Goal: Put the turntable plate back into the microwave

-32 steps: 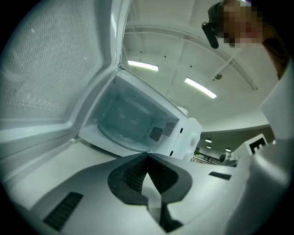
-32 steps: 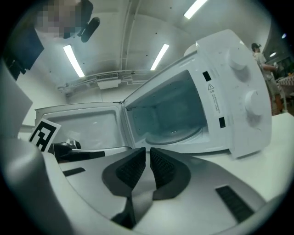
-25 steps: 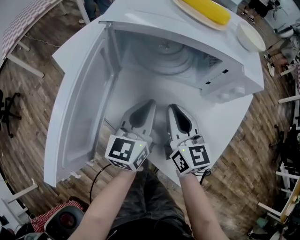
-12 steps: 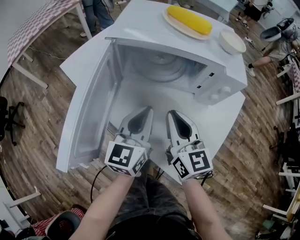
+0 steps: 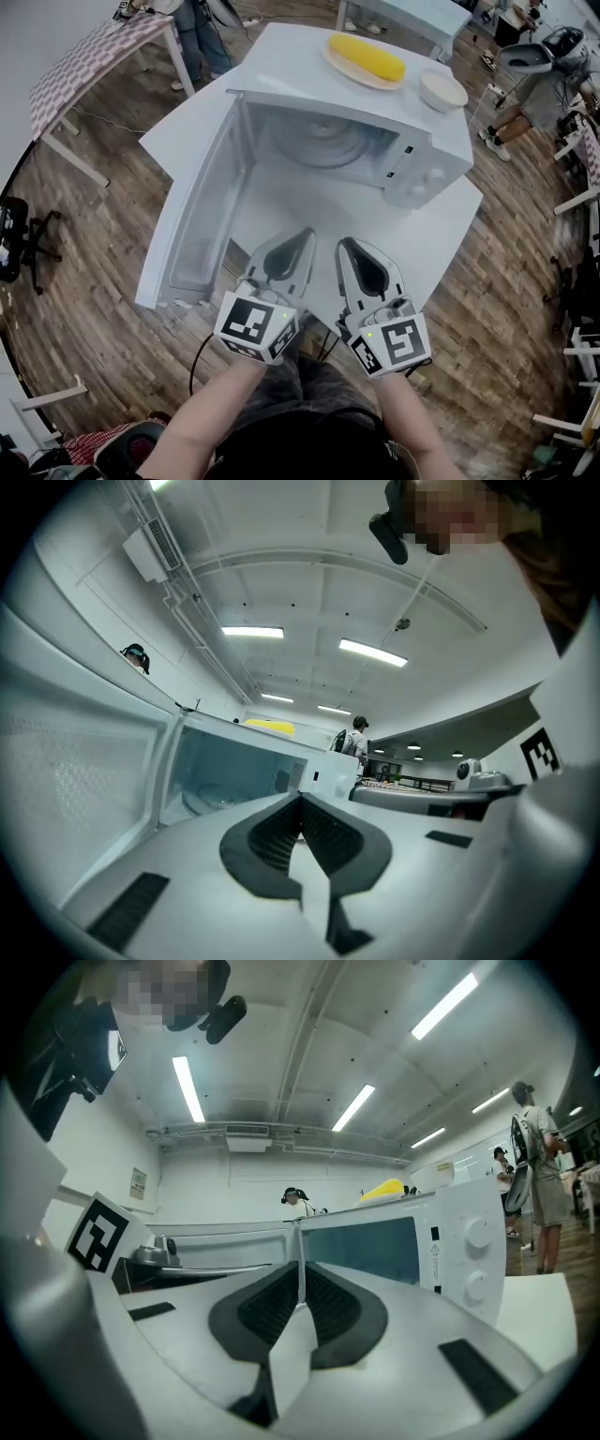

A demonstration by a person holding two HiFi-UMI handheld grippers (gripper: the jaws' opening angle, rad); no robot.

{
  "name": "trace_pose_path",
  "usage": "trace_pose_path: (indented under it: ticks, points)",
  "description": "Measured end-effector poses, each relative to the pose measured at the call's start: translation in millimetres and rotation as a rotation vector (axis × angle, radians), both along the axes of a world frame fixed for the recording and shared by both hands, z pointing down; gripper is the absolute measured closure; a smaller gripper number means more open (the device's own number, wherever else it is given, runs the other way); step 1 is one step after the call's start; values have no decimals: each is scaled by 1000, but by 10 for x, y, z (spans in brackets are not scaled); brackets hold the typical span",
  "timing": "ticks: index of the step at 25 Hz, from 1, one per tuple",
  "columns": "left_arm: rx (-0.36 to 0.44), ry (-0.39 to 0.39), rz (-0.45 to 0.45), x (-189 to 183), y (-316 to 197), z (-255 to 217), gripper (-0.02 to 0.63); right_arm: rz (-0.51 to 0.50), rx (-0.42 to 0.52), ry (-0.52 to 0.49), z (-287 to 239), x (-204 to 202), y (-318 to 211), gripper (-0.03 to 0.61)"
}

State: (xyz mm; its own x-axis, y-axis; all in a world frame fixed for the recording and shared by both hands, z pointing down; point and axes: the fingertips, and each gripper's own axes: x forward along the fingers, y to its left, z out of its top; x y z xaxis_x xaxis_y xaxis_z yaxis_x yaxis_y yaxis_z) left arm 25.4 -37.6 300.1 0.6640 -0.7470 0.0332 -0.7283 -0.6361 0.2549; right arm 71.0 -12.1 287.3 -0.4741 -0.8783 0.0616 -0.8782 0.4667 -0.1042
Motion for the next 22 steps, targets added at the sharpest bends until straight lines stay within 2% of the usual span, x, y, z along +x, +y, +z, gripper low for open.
trace_pose_path:
  ticks: [6,11,22]
  points:
    - [12,6,9,-21,313,-198,601,-35,54,48,-259,-114,299,537]
    - [15,27,-35,-79,512,-256,601,-49,105,70,-383,-192,469,538]
    - [28,55,-84,-249,708,-317,601,-49,86,79,-371,-207,747,538]
